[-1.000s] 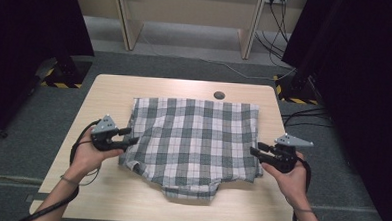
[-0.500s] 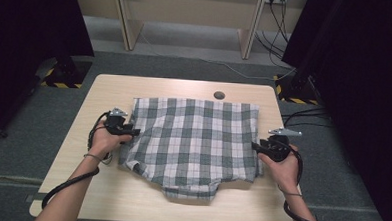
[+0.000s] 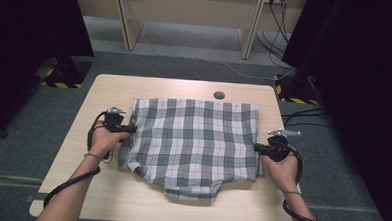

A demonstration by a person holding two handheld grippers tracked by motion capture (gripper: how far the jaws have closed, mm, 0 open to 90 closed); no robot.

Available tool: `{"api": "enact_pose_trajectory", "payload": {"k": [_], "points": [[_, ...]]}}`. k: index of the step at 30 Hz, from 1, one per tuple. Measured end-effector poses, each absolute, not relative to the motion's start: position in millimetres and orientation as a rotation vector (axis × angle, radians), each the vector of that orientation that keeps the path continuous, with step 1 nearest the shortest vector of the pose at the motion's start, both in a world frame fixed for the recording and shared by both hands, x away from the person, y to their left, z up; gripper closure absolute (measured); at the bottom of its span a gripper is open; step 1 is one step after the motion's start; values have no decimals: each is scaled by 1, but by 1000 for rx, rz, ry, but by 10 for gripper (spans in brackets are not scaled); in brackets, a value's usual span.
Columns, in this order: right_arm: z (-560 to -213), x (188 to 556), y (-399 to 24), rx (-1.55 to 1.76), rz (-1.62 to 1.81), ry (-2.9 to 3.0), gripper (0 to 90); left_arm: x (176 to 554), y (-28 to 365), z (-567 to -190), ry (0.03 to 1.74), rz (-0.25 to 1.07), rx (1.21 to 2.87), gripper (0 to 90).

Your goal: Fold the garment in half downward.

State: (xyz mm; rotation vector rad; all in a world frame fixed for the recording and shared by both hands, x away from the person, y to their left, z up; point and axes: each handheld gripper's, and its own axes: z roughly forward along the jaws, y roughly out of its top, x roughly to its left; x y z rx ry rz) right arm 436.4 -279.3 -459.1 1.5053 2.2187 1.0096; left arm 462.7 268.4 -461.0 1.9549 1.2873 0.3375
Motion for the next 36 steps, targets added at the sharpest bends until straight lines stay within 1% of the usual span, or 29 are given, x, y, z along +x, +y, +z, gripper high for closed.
{"api": "enact_pose_trajectory", "payload": {"k": [5, 10, 20, 25, 27, 28, 29, 30, 31, 32, 33, 34, 35, 36], "points": [[-460, 433, -285, 1499, 999, 2233, 893, 444, 269, -465, 1270, 301, 1957, 862], [-461, 421, -290, 1481, 999, 2257, 893, 422, 270, -471, 1236, 279, 1969, 862], [-461, 365, -300, 1439, 987, 2294, 893, 366, 264, -474, 1135, 275, 2015, 860], [-463, 342, -308, 1446, 1006, 2285, 893, 356, 260, -476, 1110, 288, 2013, 859], [-463, 339, -308, 1442, 1007, 2283, 892, 355, 260, -476, 1106, 292, 2010, 854], [-462, 339, -308, 1437, 1005, 2286, 875, 355, 261, -474, 1085, 313, 2011, 843], [-462, 339, -308, 1437, 1005, 2286, 875, 355, 261, -474, 1085, 313, 2011, 808], [-461, 341, -307, 1427, 1014, 2281, 761, 354, 261, -471, 1064, 334, 2013, 734], [-461, 341, -307, 1427, 1014, 2281, 761, 353, 262, -468, 1041, 355, 2018, 734], [-458, 343, -310, 1426, 1059, 2239, 654, 352, 263, -465, 1021, 372, 2020, 536], [-456, 344, -312, 1435, 1082, 2209, 603, 352, 266, -461, 1011, 373, 2012, 462], [-454, 344, -314, 1442, 1102, 2176, 564, 352, 268, -456, 1021, 368, 1992, 410], [-454, 344, -314, 1442, 1102, 2176, 564, 352, 272, -451, 1035, 374, 1970, 410], [-450, 347, -319, 1462, 1127, 2125, 516, 353, 275, -447, 1047, 383, 1952, 325]]}}
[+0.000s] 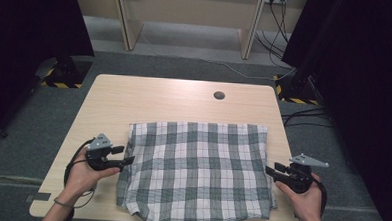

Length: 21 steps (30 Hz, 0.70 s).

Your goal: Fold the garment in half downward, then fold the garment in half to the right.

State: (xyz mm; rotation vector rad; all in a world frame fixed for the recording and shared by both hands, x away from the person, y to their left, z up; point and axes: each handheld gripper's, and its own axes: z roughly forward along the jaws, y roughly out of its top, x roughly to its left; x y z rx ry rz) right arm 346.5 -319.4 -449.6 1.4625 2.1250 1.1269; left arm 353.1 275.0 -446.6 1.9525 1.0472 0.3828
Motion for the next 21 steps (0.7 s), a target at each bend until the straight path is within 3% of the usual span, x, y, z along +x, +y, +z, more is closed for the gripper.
{"api": "enact_pose_trajectory", "payload": {"k": [5, 21], "points": [[-446, 349, -327, 1493, 1154, 2063, 490, 365, 288, -440, 1167, 429, 1866, 254], [-452, 370, -320, 1570, 1085, 2110, 428, 363, 283, -469, 1237, 359, 1930, 255]]}}
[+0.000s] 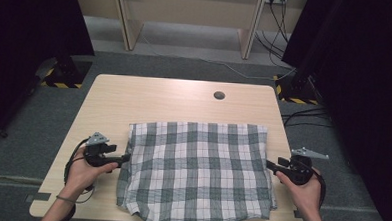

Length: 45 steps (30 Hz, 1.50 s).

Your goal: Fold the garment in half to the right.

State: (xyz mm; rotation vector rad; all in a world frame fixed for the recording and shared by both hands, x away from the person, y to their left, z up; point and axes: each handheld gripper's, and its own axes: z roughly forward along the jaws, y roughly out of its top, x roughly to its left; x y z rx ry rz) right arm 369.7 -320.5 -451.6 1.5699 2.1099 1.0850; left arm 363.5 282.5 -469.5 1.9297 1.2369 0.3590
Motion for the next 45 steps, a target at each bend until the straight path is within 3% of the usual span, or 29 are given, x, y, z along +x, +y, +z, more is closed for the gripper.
{"api": "enact_pose_trajectory", "payload": {"k": [9, 18, 21, 23, 24, 26, 27, 35, 45], "points": [[-458, 385, -304, 1576, 1013, 2150, 423, 368, 272, -479, 1293, 398, 1942, 235], [-463, 388, -294, 1537, 913, 2191, 430, 366, 255, -482, 1237, 428, 1975, 228], [-463, 388, -291, 1514, 897, 2188, 479, 363, 245, -482, 1203, 482, 2012, 301], [-464, 386, -285, 1465, 874, 2188, 581, 362, 240, -481, 1212, 490, 1994, 509], [-464, 386, -285, 1465, 874, 2188, 581, 362, 239, -481, 1206, 484, 1994, 509], [-463, 389, -282, 1488, 897, 2202, 714, 366, 238, -481, 1196, 459, 1979, 729], [-463, 391, -282, 1492, 906, 2207, 740, 366, 238, -481, 1196, 459, 1979, 767], [-463, 418, -281, 1549, 943, 2197, 793, 405, 246, -478, 1319, 348, 1898, 823], [-462, 437, -268, 1562, 905, 2173, 795, 427, 251, -457, 1357, 339, 1857, 829]]}}
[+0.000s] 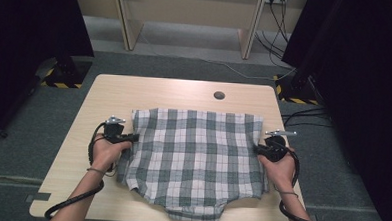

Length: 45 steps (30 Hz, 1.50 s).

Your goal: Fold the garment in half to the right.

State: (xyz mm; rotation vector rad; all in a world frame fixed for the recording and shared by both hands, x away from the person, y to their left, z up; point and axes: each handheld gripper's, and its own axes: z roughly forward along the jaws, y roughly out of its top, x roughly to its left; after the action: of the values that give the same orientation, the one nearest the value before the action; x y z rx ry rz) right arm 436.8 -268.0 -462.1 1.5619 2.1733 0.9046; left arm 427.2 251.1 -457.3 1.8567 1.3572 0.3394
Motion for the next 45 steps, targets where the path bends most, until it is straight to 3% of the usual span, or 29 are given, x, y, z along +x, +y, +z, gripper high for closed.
{"api": "enact_pose_trajectory", "payload": {"k": [22, 45], "points": [[-464, 466, -231, 1555, 885, 2121, 800, 454, 242, -375, 1306, 379, 1772, 833], [-466, 482, -205, 1556, 918, 2109, 801, 461, 229, -346, 1280, 462, 1745, 834]]}}
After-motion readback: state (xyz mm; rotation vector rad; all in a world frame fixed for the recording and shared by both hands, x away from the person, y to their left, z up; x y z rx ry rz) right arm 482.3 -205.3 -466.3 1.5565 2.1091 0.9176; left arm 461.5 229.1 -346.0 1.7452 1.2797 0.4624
